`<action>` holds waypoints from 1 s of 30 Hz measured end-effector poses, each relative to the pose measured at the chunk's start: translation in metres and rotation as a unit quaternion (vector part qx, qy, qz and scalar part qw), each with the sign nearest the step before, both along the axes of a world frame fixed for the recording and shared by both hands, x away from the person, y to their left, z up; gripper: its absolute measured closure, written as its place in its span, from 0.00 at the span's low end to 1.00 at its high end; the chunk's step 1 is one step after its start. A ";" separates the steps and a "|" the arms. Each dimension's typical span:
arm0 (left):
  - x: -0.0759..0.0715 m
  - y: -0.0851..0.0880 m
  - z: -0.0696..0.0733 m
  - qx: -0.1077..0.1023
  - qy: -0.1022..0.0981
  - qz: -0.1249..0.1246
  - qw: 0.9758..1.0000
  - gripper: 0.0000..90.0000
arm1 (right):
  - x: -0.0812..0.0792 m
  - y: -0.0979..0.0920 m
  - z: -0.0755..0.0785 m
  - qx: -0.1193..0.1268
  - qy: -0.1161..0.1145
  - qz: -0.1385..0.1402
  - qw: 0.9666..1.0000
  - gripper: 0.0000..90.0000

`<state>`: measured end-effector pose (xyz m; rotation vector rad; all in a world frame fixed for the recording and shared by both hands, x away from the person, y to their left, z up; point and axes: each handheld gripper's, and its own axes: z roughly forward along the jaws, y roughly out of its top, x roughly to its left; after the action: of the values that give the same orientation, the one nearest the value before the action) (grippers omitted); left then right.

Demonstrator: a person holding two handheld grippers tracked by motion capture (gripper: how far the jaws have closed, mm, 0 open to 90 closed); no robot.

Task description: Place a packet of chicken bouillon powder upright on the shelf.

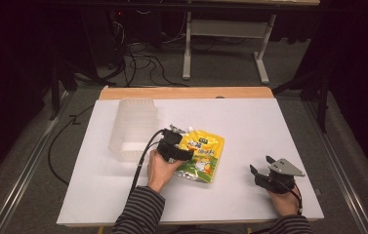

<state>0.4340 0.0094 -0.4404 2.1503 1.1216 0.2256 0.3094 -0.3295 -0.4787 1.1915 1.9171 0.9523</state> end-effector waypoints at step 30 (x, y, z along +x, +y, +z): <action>0.019 -0.010 -0.019 0.003 0.065 -0.002 0.998 0.54 | -0.001 0.000 0.000 -0.005 -0.003 0.001 1.000 0.35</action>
<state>0.4535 -0.0007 -0.4596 2.1986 1.1917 0.0889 0.3087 -0.3290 -0.4787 1.1805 1.9168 0.9440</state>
